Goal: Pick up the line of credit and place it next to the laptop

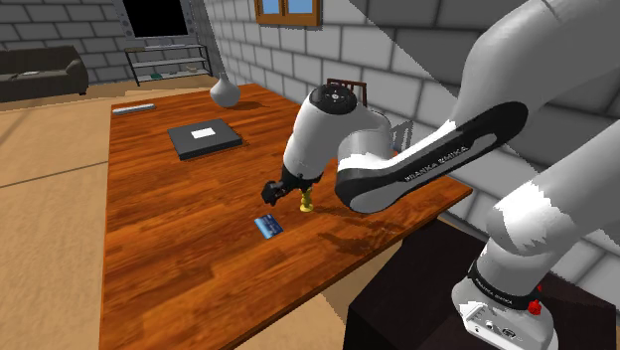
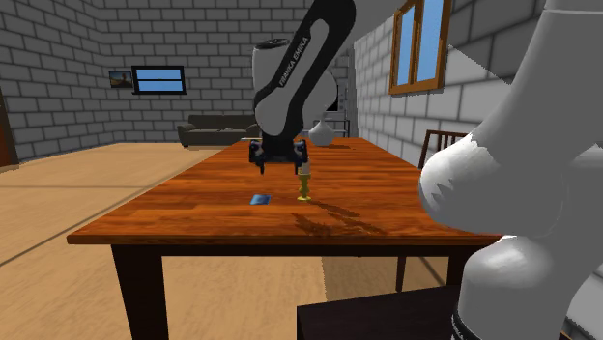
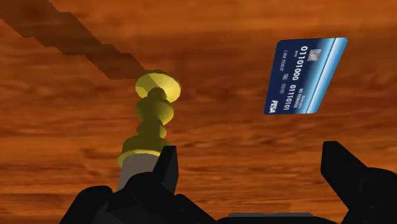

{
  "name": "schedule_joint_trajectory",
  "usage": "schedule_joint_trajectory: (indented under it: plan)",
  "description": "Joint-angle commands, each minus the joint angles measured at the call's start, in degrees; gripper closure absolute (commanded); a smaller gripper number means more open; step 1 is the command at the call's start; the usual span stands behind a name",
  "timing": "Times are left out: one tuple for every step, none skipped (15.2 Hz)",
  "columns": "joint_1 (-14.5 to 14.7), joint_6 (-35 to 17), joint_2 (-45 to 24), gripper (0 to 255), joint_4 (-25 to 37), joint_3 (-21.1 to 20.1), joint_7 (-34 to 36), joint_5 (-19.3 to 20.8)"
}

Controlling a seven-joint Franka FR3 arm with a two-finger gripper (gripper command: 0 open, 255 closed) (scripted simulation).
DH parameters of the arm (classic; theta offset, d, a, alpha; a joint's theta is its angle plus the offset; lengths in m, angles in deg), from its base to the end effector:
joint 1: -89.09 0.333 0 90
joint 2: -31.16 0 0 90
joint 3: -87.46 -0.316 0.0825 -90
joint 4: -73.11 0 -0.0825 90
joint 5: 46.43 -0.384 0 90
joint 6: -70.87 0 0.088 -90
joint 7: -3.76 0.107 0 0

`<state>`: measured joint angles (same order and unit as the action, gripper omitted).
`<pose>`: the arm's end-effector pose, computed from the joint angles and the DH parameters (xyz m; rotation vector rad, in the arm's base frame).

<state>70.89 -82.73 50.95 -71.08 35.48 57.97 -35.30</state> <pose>0.3901 0.2720 0.3947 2.9892 -0.2622 0.8046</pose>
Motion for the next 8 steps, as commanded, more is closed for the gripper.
schedule_joint_trajectory:
  plan:
    - [-9.4, -1.2, -4.5, 0, 3.5, -10.3, 8.9, 8.9]
    - [-15.7, -1.3, -6.8, 0, 5.2, -16.8, 13.9, 14.3]
    - [-23.9, -0.7, -9.6, 0, 7.2, -25.4, 19.6, 20.9]
    - [-38.0, 0.2, -11.9, 0, 9.3, -39.9, 24.8, 26.9]
    - [-41.7, -0.6, -10.4, 0, 9.6, -43.7, 24.0, 25.2]
    - [-45.1, -1.9, -9.1, 0, 9.6, -46.7, 22.9, 23.5]
    - [-47.6, -3.2, -7.5, 0, 9.6, -48.8, 21.4, 21.3]
    - [-49.9, -4.3, -6.2, 0, 9.7, -50.8, 20.2, 19.5]
